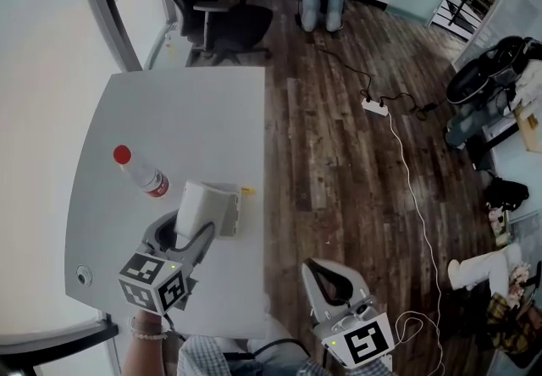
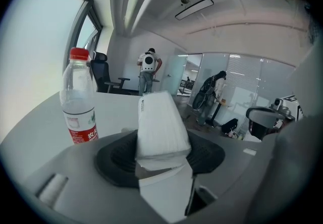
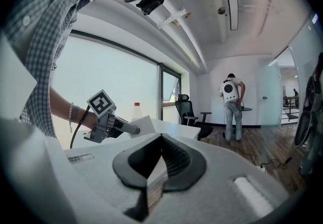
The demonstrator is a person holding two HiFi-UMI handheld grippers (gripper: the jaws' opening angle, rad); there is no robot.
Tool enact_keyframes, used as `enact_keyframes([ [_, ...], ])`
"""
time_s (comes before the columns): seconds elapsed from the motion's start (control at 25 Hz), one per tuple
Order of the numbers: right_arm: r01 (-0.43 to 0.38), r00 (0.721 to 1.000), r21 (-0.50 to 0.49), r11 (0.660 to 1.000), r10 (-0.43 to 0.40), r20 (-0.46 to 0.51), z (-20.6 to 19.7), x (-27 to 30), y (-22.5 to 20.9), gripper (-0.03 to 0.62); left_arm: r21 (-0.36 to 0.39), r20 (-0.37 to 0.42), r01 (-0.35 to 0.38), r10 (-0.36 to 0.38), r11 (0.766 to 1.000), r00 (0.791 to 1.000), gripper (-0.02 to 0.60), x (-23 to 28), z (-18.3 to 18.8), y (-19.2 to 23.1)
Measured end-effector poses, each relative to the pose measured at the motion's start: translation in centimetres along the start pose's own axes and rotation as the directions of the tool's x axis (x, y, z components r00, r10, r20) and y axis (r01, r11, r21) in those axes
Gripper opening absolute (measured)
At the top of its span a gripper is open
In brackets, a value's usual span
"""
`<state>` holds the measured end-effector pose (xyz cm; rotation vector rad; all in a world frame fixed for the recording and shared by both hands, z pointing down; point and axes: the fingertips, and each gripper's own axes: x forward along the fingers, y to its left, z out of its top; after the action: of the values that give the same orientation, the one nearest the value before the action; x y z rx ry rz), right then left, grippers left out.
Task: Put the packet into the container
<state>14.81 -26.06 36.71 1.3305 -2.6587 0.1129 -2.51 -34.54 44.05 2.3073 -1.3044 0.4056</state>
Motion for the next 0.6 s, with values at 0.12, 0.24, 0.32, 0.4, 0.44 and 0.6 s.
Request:
enact_keyframes([
  [0.12,0.013,1.000,0.005,1.000,-0.013,-0.006,-0.1,0.1,-0.3,-0.002,-0.002,-0.030,-0.007,0.007,1.000,1.000,0.265,0.8,-0.6,0.5],
  [0.24,0.020,1.000,0.005,1.000,-0.020,-0.015,-0.4,0.2,-0.3,-0.002,-0.007,-0.055,-0.018,0.018,1.000,0.998,0.265,1.4,-1.4,1.1],
  [0.32,0.021,1.000,0.006,1.000,-0.021,-0.020,-0.6,0.1,-0.2,-0.002,-0.003,-0.072,-0.030,0.030,1.000,0.997,0.265,1.8,-1.9,1.4],
  [0.4,0.024,0.999,0.009,1.000,-0.024,-0.024,-0.8,0.1,-0.2,-0.002,0.007,-0.086,-0.043,0.044,0.999,0.995,0.267,2.2,-2.2,1.7],
  [0.44,0.025,0.999,0.011,1.000,-0.025,-0.024,-0.9,0.1,-0.2,-0.002,0.014,-0.093,-0.050,0.051,0.999,0.994,0.267,2.4,-2.5,1.9],
  [0.6,0.035,0.999,0.023,0.999,-0.034,-0.036,-1.5,0.1,-0.1,-0.002,0.063,-0.153,-0.065,0.074,0.996,0.985,0.270,3.4,-3.8,2.6],
])
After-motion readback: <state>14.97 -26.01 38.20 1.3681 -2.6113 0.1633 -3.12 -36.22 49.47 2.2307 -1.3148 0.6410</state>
